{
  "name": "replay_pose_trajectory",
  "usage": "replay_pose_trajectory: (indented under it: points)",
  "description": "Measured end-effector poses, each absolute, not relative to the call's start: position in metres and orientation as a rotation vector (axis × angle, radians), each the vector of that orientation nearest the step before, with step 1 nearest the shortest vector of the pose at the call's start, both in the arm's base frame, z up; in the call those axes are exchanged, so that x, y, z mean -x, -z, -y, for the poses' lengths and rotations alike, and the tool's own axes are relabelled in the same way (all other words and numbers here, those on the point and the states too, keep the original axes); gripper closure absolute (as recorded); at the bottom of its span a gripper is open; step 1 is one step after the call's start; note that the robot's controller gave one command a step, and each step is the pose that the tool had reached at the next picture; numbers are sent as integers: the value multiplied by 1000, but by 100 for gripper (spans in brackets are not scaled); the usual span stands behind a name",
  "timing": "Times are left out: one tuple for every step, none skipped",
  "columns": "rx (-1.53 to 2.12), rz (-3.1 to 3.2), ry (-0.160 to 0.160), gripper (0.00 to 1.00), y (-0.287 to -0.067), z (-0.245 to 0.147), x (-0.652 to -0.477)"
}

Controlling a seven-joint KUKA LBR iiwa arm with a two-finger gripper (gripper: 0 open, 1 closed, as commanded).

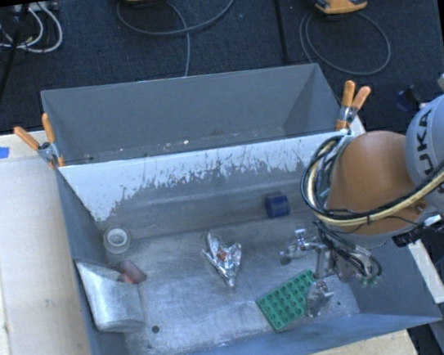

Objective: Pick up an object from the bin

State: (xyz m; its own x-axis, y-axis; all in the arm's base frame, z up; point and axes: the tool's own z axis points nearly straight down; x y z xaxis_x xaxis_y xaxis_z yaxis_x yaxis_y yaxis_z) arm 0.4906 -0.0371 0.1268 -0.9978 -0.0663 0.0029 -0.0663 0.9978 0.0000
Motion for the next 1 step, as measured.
replay_pose_trajectory:
  points:
    - [-393,3116,1,0,-123,36,-495]
